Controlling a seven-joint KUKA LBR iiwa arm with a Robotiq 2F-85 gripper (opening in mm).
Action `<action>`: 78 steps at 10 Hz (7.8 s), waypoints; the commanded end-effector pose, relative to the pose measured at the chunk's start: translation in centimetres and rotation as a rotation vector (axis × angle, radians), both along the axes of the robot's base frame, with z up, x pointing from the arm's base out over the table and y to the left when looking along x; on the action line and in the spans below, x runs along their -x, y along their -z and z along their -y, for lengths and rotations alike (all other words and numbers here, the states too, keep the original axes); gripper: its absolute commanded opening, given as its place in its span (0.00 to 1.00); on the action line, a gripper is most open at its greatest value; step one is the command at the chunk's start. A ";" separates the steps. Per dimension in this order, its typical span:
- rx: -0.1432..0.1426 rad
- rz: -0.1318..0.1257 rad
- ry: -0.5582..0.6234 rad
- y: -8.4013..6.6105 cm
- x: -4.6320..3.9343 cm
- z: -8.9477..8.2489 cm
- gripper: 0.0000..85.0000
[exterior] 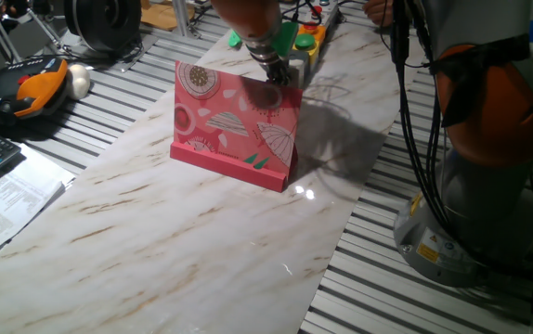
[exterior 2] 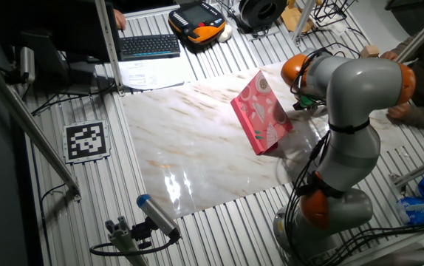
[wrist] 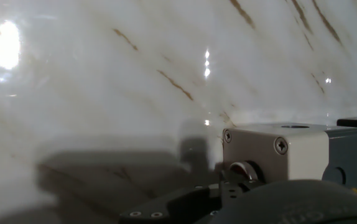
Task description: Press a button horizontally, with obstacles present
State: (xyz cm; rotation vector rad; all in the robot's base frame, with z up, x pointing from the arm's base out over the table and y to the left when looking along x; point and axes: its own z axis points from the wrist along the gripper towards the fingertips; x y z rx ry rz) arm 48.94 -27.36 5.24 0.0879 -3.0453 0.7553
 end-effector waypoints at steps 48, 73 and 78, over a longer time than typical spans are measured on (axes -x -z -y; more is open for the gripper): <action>-0.328 0.012 0.210 -16.0 7.21 -6.2 0.00; -0.396 0.080 0.399 -20.8 5.60 -17.0 0.00; -0.381 0.078 0.451 -21.4 6.21 -17.0 0.00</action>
